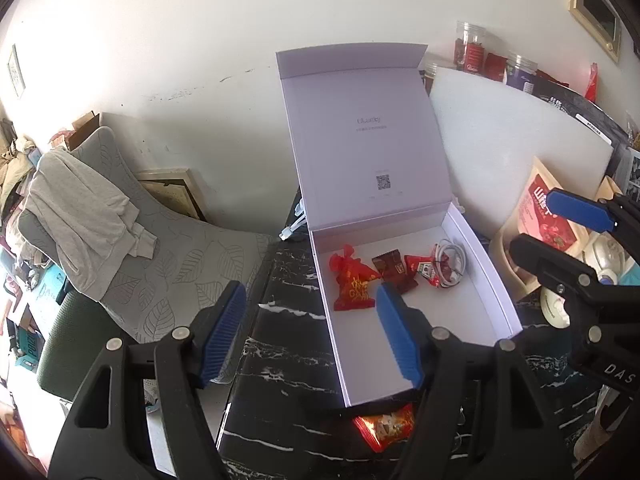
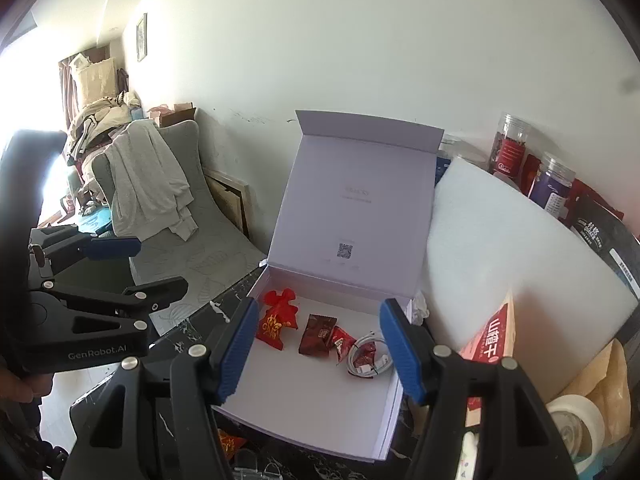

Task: Organize objects
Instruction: 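Move both tools back toward the remaining red candy packet on the table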

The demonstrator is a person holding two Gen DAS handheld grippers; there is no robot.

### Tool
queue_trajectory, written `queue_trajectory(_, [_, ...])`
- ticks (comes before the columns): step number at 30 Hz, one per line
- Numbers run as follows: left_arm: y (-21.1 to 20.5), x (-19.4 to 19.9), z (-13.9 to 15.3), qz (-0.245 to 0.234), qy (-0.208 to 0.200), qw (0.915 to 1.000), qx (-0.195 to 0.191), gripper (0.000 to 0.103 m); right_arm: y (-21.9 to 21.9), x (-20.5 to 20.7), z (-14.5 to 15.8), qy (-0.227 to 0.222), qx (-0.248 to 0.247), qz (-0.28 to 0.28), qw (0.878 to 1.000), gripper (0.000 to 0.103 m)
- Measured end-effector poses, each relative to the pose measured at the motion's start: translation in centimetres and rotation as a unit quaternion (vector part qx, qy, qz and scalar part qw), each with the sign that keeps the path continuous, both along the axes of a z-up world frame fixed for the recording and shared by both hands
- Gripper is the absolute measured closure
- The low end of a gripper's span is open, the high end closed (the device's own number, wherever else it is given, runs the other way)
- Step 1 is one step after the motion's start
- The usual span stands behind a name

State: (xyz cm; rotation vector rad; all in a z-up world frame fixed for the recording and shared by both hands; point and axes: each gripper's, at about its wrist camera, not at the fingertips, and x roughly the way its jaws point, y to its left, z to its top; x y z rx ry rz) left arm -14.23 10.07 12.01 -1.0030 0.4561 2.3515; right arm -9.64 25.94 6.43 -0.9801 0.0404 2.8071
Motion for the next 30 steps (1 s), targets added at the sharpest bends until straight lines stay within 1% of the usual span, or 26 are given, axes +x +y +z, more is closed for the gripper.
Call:
queue_trajectory(7, [-1.4, 2.5, 1.0, 0.0, 0.008, 0.9999, 0.006, 0.033, -1.3, 2.7, 0.8, 0.007, 0.004, 0.002, 1.0, 0.04])
queue_trajectory(14, [-2.5, 5.1, 1.2, -0.008, 0.016, 0.9998, 0.01, 0.031, -2.7, 5.3, 0.6, 0.008, 0.008, 0.003, 1.0, 0.04])
queue_trajectory(18, [-2.8, 6.6, 0.6, -0.018, 0.019, 0.9997, 0.0, 0.031, -3.4, 6.6, 0.2, 0.005, 0.008, 0.003, 1.0, 0.04])
queue_trajectory(24, [-3.4, 8.3, -0.9, -0.021, 0.012, 0.9997, -0.008, 0.031, -4.1, 8.4, -1.3, -0.004, 0.003, 0.005, 1.0, 0.04])
queue_trajectory(30, [-4.0, 9.6, -2.3, -0.022, 0.0, 0.9997, -0.007, 0.031, -4.7, 10.0, -2.8, -0.016, -0.003, 0.005, 1.0, 0.04])
